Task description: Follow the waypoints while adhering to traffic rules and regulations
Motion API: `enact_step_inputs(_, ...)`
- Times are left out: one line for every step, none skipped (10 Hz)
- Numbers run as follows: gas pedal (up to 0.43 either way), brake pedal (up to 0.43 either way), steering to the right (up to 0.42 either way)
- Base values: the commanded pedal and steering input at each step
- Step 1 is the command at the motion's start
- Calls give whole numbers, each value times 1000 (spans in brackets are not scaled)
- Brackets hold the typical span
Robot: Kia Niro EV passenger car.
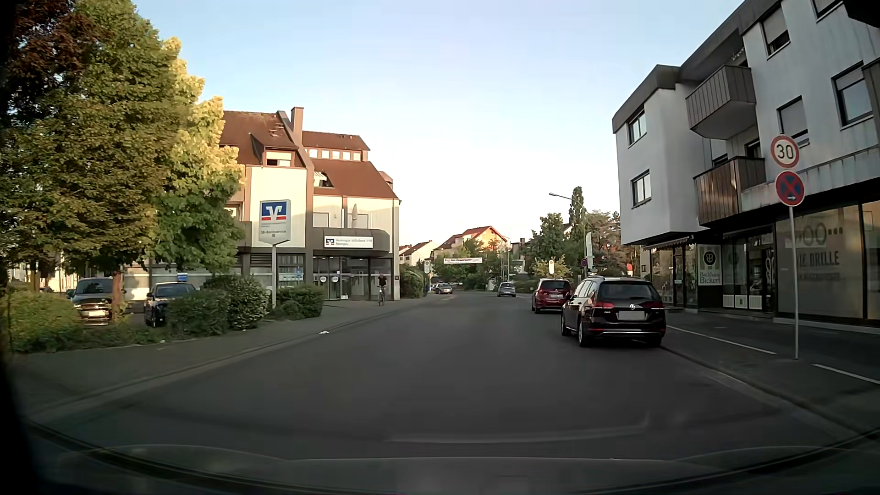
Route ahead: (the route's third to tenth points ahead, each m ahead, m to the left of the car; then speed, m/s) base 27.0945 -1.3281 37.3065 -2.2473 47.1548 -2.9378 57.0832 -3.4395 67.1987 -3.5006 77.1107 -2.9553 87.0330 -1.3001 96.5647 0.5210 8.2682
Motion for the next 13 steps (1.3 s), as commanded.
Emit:
enact_step_inputs(59, 30, 5)
enact_step_inputs(59, 30, 5)
enact_step_inputs(47, 30, 6)
enact_step_inputs(47, 30, 6)
enact_step_inputs(47, 30, 6)
enact_step_inputs(47, 30, 7)
enact_step_inputs(47, 30, 9)
enact_step_inputs(39, 30, 12)
enact_step_inputs(39, 30, 15)
enact_step_inputs(39, 30, 15)
enact_step_inputs(39, 30, 15)
enact_step_inputs(39, 30, 15)
enact_step_inputs(39, 30, 15)
